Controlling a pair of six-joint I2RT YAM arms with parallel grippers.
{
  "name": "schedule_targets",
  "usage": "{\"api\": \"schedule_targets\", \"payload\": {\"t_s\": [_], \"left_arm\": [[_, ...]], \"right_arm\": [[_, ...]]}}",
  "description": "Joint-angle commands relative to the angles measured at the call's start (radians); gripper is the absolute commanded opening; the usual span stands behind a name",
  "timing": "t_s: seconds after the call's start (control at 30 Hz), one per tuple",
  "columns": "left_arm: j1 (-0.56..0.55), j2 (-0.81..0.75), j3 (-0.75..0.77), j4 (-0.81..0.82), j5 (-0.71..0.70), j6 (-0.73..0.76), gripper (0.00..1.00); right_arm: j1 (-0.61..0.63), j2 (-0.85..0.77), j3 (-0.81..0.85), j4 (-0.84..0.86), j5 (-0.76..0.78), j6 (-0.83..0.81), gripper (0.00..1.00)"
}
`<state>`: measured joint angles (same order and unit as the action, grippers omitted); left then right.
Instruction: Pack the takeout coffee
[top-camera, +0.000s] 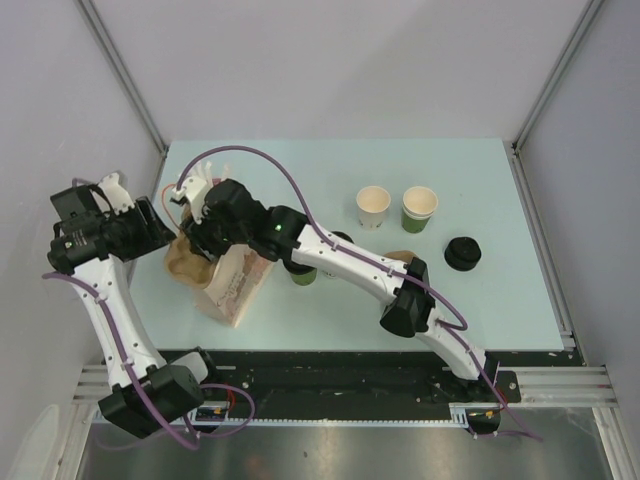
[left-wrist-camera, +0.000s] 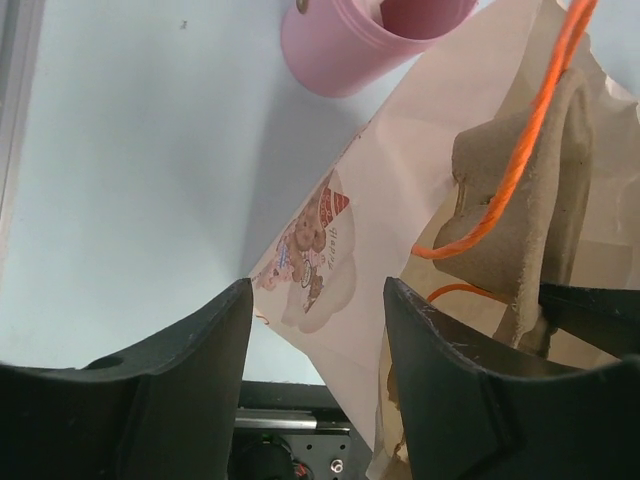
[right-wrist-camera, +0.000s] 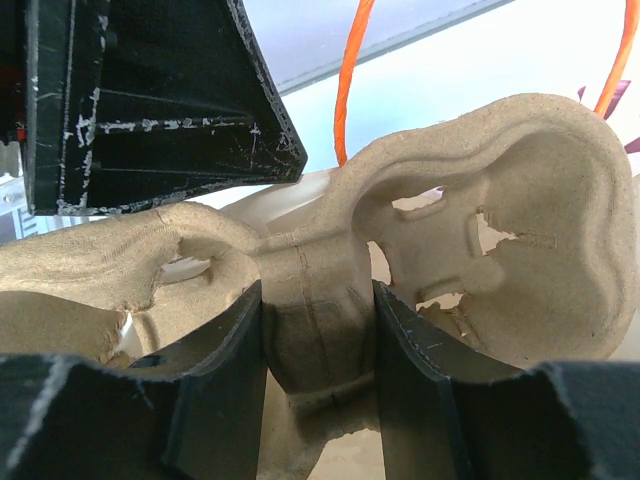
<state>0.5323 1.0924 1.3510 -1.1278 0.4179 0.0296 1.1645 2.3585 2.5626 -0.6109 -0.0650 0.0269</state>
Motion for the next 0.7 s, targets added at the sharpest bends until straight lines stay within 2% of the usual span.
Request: {"api": "schedule_targets", "payload": {"t_s": [0.0,0.17,0.3,0.4,0.57,0.67], "left_arm": [[-0.020,-0.029,-0.035,-0.038,0.073,0.079,0.60],[-0.025,-0.005,0.066,-0.027,0.110,0.047,0.65],[-0.022,0.056,0.232,-0.024,0.237,0.027,0.72],[-0.025,0.093,0.240,-0.013,0.300,0.020,0.76],[-0.035,0.118,0.229,0.016,0.251,0.038,0.75],[-0.067,0.147,0.230,0.040,0.211,0.035,0.68]], "right_arm": [[0.001,0.039,0.010,-0.151,0.008,-0.001,0.00],[0.018,-0.033,-0.021,-0.126,0.036,0.007,0.00],[0.020,-0.059,-0.031,-0.087,0.024,0.025,0.00],[0.024,-0.058,-0.027,-0.078,0.021,0.013,0.00],[0.032,-0.056,-0.028,-0.075,0.016,0.004,0.00],[0.037,-0.056,-0.028,-0.078,0.017,0.002,0.00]]}}
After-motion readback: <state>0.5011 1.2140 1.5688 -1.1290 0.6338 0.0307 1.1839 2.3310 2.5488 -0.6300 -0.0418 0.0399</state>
